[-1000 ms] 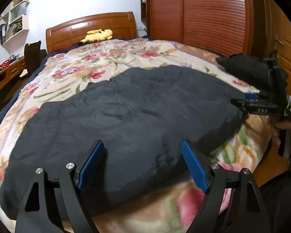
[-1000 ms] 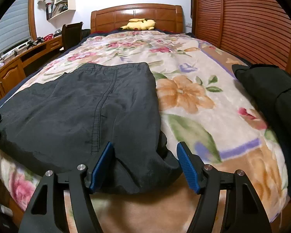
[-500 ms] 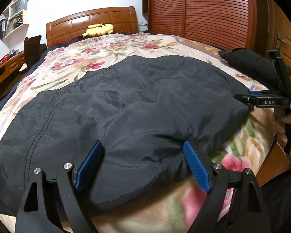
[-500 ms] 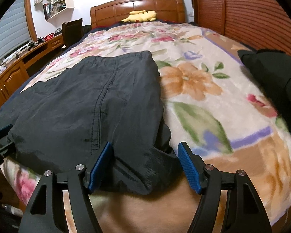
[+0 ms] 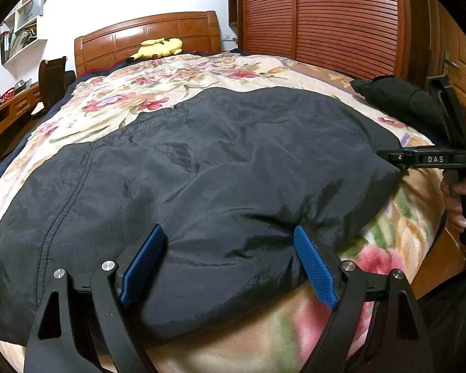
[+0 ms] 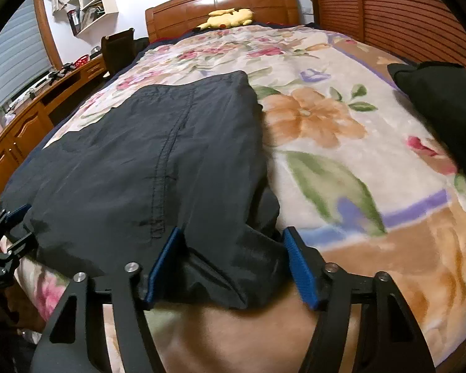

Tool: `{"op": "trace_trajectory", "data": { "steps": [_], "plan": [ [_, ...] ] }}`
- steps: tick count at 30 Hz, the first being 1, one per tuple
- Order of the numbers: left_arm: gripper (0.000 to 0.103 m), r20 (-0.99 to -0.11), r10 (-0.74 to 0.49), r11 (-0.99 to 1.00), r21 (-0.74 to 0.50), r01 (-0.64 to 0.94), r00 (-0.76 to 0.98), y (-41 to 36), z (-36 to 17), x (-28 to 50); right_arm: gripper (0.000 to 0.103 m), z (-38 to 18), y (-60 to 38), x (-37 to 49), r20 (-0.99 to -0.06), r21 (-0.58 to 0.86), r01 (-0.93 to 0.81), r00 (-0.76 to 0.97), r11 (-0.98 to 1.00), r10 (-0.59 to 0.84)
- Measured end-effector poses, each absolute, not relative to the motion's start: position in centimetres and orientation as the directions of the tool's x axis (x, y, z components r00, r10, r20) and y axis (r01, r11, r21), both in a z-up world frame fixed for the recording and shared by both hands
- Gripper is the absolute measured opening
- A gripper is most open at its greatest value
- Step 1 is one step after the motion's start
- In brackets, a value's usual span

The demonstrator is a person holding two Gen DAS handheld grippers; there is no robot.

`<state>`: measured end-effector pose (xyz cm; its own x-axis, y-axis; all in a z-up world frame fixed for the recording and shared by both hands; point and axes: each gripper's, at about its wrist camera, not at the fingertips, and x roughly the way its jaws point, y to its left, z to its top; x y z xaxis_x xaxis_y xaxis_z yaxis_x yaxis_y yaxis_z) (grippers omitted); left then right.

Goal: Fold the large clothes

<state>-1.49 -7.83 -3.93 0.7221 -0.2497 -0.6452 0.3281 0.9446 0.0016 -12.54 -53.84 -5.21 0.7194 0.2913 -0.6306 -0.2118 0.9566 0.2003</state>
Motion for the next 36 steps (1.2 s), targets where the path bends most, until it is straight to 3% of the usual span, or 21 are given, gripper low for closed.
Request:
{"op": "trace_trajectory", "data": {
  "steps": [3,6,8,11,19,26,36],
  "plan": [
    [0.086,-0.646,-0.250,0.945,0.001,0.328,0.721,-7.8,-3.9,-1.5,0.054,-5.3,-53.7,-12.5,-0.629,0.216,-0.227,0.711,0.949,0.314],
    [0.086,-0.646,-0.251,0.944,0.001,0.329,0.721,-7.8,-4.0,-1.4,0.040,-5.3,-53.5,-12.5,-0.627,0.225,-0.250,0.703,0.942,0.336],
    [0.086,-0.646,-0.251,0.945,0.000,0.328,0.721,-7.8,-4.0,-1.4,0.025,-5.1,-53.3,-12.6,-0.619,0.220,-0.265,0.706,0.939,0.344],
    [0.086,-0.651,-0.252,0.943,-0.001,0.332,0.716,-7.8,-4.1,-1.4,0.017,-4.2,-53.2,-13.2,-0.577,0.205,-0.271,0.742,0.941,0.340],
    [0.086,-0.653,-0.267,0.937,-0.005,0.348,0.709,-7.8,-4.5,-1.5,0.013,-0.9,-53.3,-15.6,-0.409,0.263,-0.283,0.834,0.923,0.372],
    [0.086,-0.659,-0.271,0.932,0.004,0.363,0.702,-7.0,-3.2,-2.5,0.012,0.0,-51.0,-16.7,-0.344,0.210,-0.293,0.871,0.933,0.351],
    [0.086,-0.589,-0.288,0.945,-0.047,0.323,0.755,-0.5,0.1,-6.4,0.011,5.1,-43.1,-17.8,-0.338,0.040,-0.390,0.861,0.920,0.380]
  ]
}}
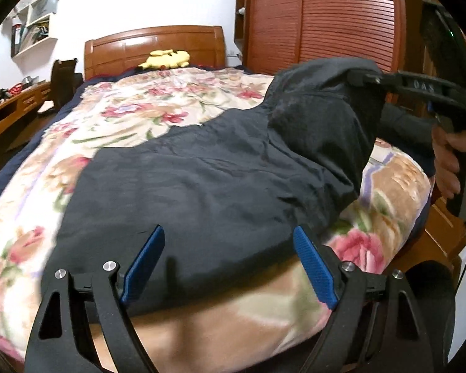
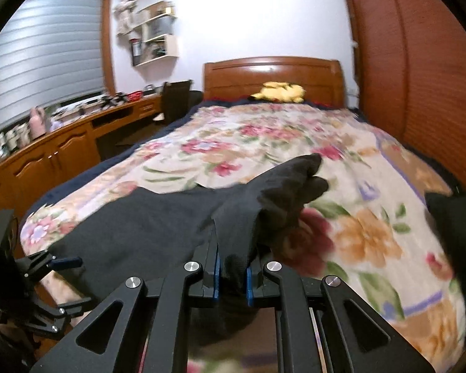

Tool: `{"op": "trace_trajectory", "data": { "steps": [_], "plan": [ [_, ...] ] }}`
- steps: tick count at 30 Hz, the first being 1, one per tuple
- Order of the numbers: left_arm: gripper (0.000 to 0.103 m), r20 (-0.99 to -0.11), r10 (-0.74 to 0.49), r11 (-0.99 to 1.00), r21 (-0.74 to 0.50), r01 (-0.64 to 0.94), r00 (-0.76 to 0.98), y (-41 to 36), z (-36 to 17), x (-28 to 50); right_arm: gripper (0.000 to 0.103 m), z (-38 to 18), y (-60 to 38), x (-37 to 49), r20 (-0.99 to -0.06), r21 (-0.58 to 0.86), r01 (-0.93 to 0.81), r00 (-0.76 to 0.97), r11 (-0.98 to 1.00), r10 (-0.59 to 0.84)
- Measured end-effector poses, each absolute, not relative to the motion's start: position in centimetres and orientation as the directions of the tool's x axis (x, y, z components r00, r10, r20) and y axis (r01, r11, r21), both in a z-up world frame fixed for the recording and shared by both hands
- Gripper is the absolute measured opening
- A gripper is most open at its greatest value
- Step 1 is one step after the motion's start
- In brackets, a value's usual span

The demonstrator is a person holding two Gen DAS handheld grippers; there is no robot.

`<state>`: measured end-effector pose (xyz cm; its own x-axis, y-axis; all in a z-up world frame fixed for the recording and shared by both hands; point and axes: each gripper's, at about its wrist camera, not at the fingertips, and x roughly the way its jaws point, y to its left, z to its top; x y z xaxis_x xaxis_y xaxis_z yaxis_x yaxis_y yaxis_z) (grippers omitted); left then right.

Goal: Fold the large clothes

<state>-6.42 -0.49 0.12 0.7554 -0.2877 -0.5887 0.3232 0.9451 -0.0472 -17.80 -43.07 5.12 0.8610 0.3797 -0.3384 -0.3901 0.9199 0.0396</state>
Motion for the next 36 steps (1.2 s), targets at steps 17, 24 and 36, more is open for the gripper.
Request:
{"op": "trace_trajectory", "data": {
  "steps": [17,24,36],
  "plan": [
    [0.086,-0.576,-0.148,0.987,-0.031,0.160,0.804,10.0,-0.1,-10.4,0.011,7.3,-28.6,-16.0,-0.352,-0.074,-0.662,0.717,0.746,0.601],
    [0.086,-0.605,-0.122,0.992,-0.058,0.110,0.786,12.8,-2.0,-11.0,0.028,2.7,-23.8,-11.6,-0.538,-0.044,-0.731,0.592,0.681,0.600],
    [0.086,-0.550,-0.149,0.989,-0.069,0.133,0.822,12.8,0.2,-11.6,0.064,5.7,-31.8,-10.0,-0.409,-0.064,-0.624,0.728,0.779,0.549]
  ]
}}
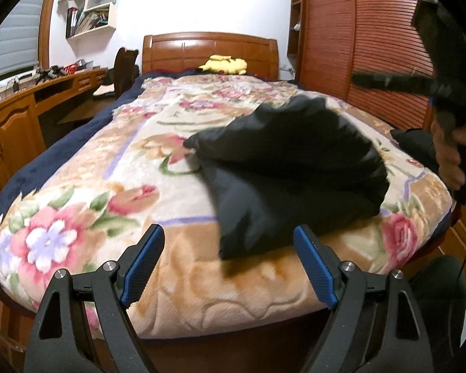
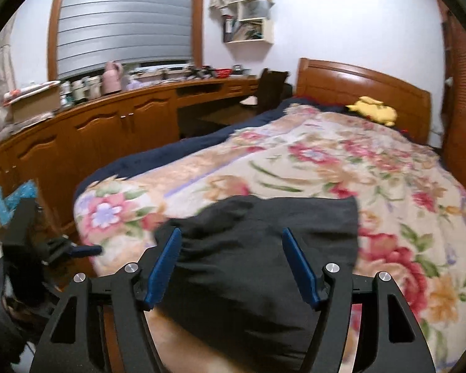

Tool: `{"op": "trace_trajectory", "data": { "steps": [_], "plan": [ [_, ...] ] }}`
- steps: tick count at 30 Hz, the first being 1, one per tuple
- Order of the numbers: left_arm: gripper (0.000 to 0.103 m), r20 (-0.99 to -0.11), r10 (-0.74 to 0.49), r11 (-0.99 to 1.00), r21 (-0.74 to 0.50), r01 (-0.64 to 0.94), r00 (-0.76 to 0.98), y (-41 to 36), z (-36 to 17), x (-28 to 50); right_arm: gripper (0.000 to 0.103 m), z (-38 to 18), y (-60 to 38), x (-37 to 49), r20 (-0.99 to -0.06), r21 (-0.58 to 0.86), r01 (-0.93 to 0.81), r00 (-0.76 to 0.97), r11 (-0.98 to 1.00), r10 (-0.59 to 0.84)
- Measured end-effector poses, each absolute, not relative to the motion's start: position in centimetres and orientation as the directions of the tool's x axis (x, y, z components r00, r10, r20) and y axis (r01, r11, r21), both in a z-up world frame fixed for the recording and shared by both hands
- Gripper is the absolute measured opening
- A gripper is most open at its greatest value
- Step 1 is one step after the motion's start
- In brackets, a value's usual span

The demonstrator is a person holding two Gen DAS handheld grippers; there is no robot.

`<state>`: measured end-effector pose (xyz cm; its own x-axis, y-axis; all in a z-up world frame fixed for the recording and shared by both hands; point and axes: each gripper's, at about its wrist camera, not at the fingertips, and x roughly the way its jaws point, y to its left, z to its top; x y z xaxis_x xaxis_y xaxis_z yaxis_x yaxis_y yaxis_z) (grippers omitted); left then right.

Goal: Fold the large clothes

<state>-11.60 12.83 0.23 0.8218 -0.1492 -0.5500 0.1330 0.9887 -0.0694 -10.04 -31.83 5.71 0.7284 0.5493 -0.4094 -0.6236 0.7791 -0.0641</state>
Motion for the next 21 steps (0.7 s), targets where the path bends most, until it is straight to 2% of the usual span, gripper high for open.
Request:
{"op": "trace_trajectory", "data": {
  "steps": [1,2,5,10,16,18,20,21],
  "plan": [
    [0.086,-0.544,-0.152,0.988,-0.067,0.138,0.825,12.7,0.5,-11.7,0.053,5.2,-32.4,-9.5,-0.423,-0.068,-0.610,0.734,0.790,0.531],
    [0.086,-0.538,-0.155,0.988,-0.063,0.144,0.829,12.4,0.9,-11.6,0.047,4.6,-33.1,-8.9,-0.435,-0.071,-0.590,0.744,0.804,0.507],
    [0.086,-0.520,-0.165,0.986,-0.060,0.157,0.838,11.7,1.9,-11.3,0.038,2.4,-33.9,-7.3,-0.478,-0.059,-0.543,0.752,0.837,0.454],
    [0.086,-0.495,-0.199,0.980,-0.090,0.178,0.846,10.6,3.5,-9.8,0.035,-1.5,-33.0,-5.1,-0.543,0.017,-0.580,0.679,0.815,0.494],
    [0.086,-0.485,-0.241,0.970,-0.116,0.212,0.840,9.2,4.3,-8.0,0.035,-4.0,-31.7,-4.0,-0.537,0.102,-0.606,0.634,0.789,0.557],
    [0.080,-0.501,-0.252,0.968,-0.120,0.223,0.828,8.7,4.0,-7.2,0.035,-4.1,-31.7,-3.2,-0.531,0.096,-0.605,0.640,0.790,0.555],
    [0.056,-0.528,-0.264,0.964,-0.123,0.235,0.807,8.3,3.3,-6.3,0.035,-4.2,-31.8,-2.8,-0.529,0.099,-0.608,0.638,0.788,0.559],
    [0.052,-0.540,-0.259,0.965,-0.119,0.233,0.800,8.1,2.9,-6.0,0.035,-4.1,-32.3,-3.3,-0.528,0.099,-0.610,0.637,0.786,0.562]
  ]
}}
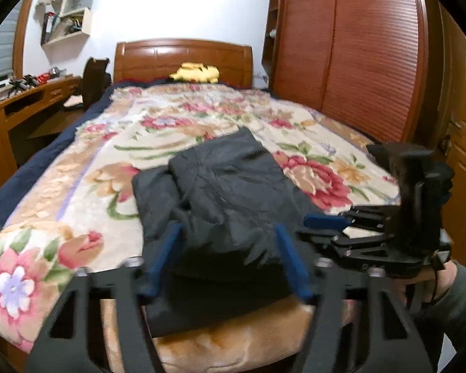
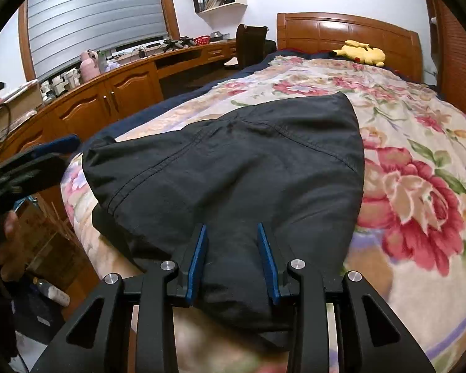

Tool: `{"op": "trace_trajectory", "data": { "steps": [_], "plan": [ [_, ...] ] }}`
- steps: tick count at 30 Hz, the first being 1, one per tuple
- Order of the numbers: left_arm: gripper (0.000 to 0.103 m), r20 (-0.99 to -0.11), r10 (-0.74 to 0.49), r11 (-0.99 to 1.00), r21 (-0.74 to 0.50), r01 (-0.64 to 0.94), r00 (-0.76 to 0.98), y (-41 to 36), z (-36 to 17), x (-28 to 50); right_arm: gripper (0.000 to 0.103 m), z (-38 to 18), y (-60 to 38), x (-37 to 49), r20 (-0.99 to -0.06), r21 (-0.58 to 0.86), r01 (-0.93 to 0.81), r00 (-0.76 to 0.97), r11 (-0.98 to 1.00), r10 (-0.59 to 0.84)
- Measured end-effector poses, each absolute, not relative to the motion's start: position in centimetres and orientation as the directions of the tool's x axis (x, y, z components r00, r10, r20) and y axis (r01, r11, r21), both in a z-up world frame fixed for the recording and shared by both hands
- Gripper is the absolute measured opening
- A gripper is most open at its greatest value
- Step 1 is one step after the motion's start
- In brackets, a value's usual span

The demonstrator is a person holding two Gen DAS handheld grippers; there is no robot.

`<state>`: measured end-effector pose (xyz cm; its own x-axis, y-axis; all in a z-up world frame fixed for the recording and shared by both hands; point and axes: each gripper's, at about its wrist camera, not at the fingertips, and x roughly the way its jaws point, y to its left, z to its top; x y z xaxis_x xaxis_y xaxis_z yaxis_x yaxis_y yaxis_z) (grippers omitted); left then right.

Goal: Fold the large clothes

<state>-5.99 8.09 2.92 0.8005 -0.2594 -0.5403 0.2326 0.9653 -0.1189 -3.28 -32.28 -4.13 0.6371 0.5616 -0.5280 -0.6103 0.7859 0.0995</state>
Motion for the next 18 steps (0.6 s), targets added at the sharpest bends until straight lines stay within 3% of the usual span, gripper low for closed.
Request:
{"op": "trace_trajectory", "data": {
  "steps": [3,4,7,11,13,18],
  "plan": [
    [0.031,-0.573,-0.228,0.972,-0.082,0.222,0.787,7.5,1.8,-5.4,0.035,-4.1,-33.1,-4.3,-0.522,0.104,-0.612,0.637,0.784,0.567],
    [0.013,-0.579,-0.229,0.971,-0.076,0.228,0.783,7.5,1.4,-5.4,0.035,-4.4,-33.7,-5.0,-0.517,0.109,-0.611,0.639,0.784,0.570],
    [0.008,-0.577,-0.225,0.971,-0.061,0.233,0.785,7.8,1.0,-6.1,0.035,-4.2,-35.2,-6.4,-0.499,0.130,-0.610,0.641,0.782,0.583],
    [0.006,-0.532,-0.198,0.980,-0.091,0.177,0.824,10.5,1.8,-7.3,0.043,-3.9,-36.1,-6.5,-0.502,0.089,-0.582,0.675,0.809,0.540],
    [0.005,-0.547,-0.193,0.981,-0.138,0.140,0.815,12.6,1.2,-7.3,0.043,-3.6,-36.4,-6.7,-0.500,0.073,-0.575,0.686,0.815,0.529],
    [0.001,-0.574,-0.150,0.988,-0.115,0.102,0.805,13.6,-0.6,-8.0,0.043,-3.9,-35.8,-7.6,-0.495,0.054,-0.614,0.669,0.788,0.555]
  ]
}}
